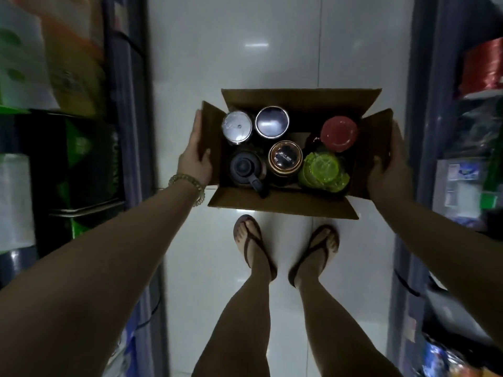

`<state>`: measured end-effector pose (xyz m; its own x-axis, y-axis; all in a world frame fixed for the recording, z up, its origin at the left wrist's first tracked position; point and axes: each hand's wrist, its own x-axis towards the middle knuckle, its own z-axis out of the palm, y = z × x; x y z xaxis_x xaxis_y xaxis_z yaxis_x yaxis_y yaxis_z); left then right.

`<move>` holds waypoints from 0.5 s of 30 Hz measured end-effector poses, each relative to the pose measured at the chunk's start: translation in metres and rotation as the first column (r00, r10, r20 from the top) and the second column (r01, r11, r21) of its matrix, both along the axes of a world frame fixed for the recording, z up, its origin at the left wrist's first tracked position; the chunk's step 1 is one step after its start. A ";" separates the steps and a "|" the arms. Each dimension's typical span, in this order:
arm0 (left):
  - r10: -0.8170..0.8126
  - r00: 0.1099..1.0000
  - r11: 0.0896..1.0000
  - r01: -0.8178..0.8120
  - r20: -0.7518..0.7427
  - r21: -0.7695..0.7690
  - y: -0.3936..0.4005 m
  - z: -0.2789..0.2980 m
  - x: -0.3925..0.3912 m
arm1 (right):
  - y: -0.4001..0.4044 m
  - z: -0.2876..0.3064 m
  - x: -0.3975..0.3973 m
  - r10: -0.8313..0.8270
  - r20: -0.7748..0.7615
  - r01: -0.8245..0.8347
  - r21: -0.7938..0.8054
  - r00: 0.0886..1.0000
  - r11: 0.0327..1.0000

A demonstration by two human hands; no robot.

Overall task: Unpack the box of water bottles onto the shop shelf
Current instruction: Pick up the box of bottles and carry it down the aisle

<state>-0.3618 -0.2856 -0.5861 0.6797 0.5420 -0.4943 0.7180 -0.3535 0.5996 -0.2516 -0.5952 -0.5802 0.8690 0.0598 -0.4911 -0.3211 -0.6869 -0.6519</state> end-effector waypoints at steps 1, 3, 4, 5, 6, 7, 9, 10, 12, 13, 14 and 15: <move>-0.004 1.000 1.000 0.004 -0.009 -0.001 0.000 -0.013 0.001 | -0.002 -0.012 -0.001 -0.016 -0.006 0.016 0.006 1.000 1.000; -0.029 0.999 1.000 0.029 -0.024 0.003 -0.003 -0.032 0.002 | -0.006 -0.033 -0.005 -0.034 -0.016 0.034 0.001 0.999 0.999; -0.045 0.999 0.999 0.045 -0.026 0.008 -0.004 -0.041 0.001 | -0.009 -0.042 -0.006 -0.036 -0.023 0.035 -0.008 0.999 0.999; -0.060 0.998 0.998 0.060 -0.026 0.014 -0.005 -0.047 0.000 | -0.010 -0.050 -0.007 -0.031 -0.027 0.030 -0.013 0.999 0.999; -0.070 0.997 0.997 0.071 -0.027 0.015 -0.006 -0.054 0.000 | -0.011 -0.057 -0.008 -0.021 -0.031 0.020 -0.017 0.999 1.000; -0.078 0.996 0.997 0.079 -0.030 0.014 -0.008 -0.060 0.000 | -0.013 -0.063 -0.010 -0.011 -0.035 0.010 -0.020 0.999 1.000; -0.088 0.995 0.996 0.089 -0.038 0.017 -0.013 -0.072 -0.002 | -0.015 -0.077 -0.014 -0.007 -0.033 0.006 -0.021 0.999 1.000; -0.087 0.995 0.996 0.088 -0.041 0.021 -0.015 -0.077 -0.005 | -0.015 -0.082 -0.017 -0.008 -0.028 0.007 -0.025 1.000 1.000; -0.073 0.997 0.997 0.074 -0.038 0.036 -0.016 -0.087 -0.012 | -0.015 -0.092 -0.023 -0.021 -0.014 0.020 -0.043 1.000 0.999; -0.063 0.998 0.997 0.064 -0.027 0.032 -0.014 -0.091 -0.016 | -0.016 -0.095 -0.025 -0.028 -0.002 0.028 -0.048 1.000 0.998; -0.060 0.998 0.998 0.060 -0.013 0.015 -0.011 -0.095 -0.019 | -0.019 -0.098 -0.027 -0.032 0.011 0.033 -0.050 0.999 0.998; -0.065 0.998 0.998 0.065 0.000 -0.009 -0.008 -0.097 -0.023 | -0.023 -0.100 -0.030 -0.031 0.023 0.032 -0.051 0.999 0.998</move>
<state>-0.3847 -0.2937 -0.6836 0.7134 0.4922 -0.4988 0.6936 -0.3940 0.6031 -0.2811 -0.6179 -0.6804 0.8809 0.0074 -0.4732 -0.3289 -0.7094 -0.6234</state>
